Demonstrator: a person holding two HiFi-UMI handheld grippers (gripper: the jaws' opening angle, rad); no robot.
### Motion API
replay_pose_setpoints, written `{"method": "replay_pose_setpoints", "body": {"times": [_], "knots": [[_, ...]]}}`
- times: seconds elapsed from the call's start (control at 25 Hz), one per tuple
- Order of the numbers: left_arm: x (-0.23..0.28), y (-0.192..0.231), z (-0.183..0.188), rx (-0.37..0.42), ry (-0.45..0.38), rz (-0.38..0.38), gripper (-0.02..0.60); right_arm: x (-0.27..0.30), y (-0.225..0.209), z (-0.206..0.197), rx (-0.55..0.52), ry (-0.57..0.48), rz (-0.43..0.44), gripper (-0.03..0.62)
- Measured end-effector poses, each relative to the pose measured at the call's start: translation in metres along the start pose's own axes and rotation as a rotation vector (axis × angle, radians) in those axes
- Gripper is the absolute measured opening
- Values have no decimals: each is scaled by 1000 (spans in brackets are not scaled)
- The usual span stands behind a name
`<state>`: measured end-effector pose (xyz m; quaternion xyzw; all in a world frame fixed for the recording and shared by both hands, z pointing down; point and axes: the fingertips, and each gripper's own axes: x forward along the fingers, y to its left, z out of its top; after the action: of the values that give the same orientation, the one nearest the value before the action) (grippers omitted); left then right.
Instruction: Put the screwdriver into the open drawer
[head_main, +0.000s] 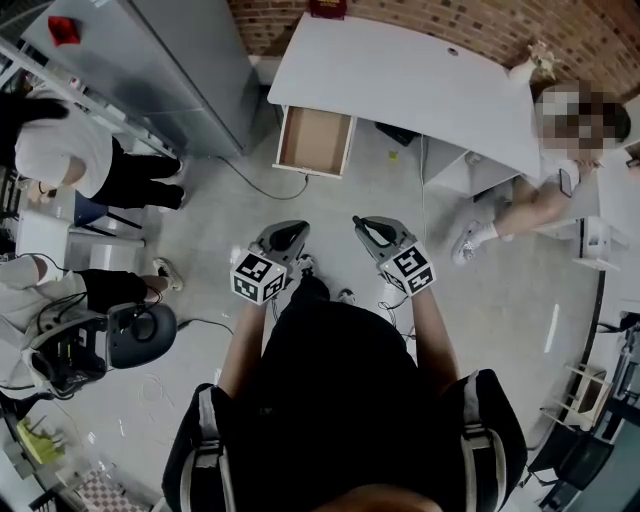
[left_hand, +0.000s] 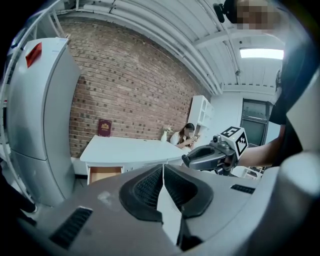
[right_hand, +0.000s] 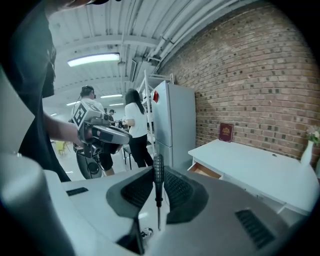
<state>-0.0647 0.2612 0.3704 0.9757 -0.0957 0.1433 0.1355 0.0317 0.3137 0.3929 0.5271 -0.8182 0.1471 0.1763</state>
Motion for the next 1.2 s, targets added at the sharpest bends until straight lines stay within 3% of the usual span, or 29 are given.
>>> {"method": "replay_pose_setpoints", "body": {"times": [1.2], "knots": [[13, 121, 20, 13, 11, -73, 20, 103, -34, 26, 15, 55, -64, 123]]}}
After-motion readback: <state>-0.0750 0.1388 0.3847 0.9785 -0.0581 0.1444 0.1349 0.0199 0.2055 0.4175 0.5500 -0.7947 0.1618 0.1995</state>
